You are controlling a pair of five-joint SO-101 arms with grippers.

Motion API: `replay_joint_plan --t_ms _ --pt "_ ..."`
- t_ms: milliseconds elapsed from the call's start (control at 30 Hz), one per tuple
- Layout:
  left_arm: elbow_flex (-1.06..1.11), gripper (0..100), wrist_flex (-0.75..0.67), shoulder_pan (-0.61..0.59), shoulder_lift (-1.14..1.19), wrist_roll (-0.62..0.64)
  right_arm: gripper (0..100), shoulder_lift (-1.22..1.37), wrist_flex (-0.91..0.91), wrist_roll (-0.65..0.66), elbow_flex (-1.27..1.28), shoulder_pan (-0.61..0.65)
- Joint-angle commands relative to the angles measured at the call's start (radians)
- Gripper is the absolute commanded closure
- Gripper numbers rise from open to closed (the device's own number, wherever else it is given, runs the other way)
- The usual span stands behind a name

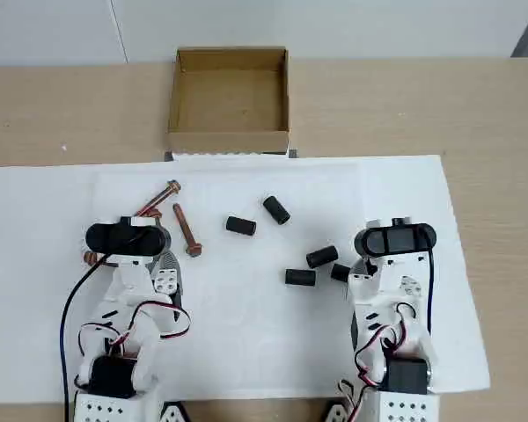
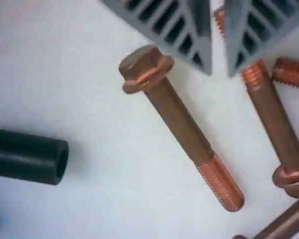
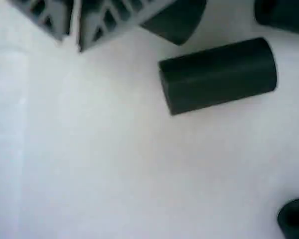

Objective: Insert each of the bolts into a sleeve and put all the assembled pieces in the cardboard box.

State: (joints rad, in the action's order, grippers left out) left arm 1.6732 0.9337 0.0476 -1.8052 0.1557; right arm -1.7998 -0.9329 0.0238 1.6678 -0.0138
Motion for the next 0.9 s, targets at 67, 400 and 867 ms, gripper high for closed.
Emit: replay_joint_plan --t_ms 67,400,867 --pt "-0.004 99 -0.003 -0.003 -0.012 -0.002 99.4 -0.015 -0.004 -0.005 0.012 0.010" --pt "-0.004 99 -0.003 0.014 -0.012 -0.003 99.4 -0.015 -0.004 -0.005 0.012 0.010" --pt "-0.252 99 0.172 0.011 -0.005 -0.117 99.4 -0.015 -0.004 -0.005 0.012 0.010"
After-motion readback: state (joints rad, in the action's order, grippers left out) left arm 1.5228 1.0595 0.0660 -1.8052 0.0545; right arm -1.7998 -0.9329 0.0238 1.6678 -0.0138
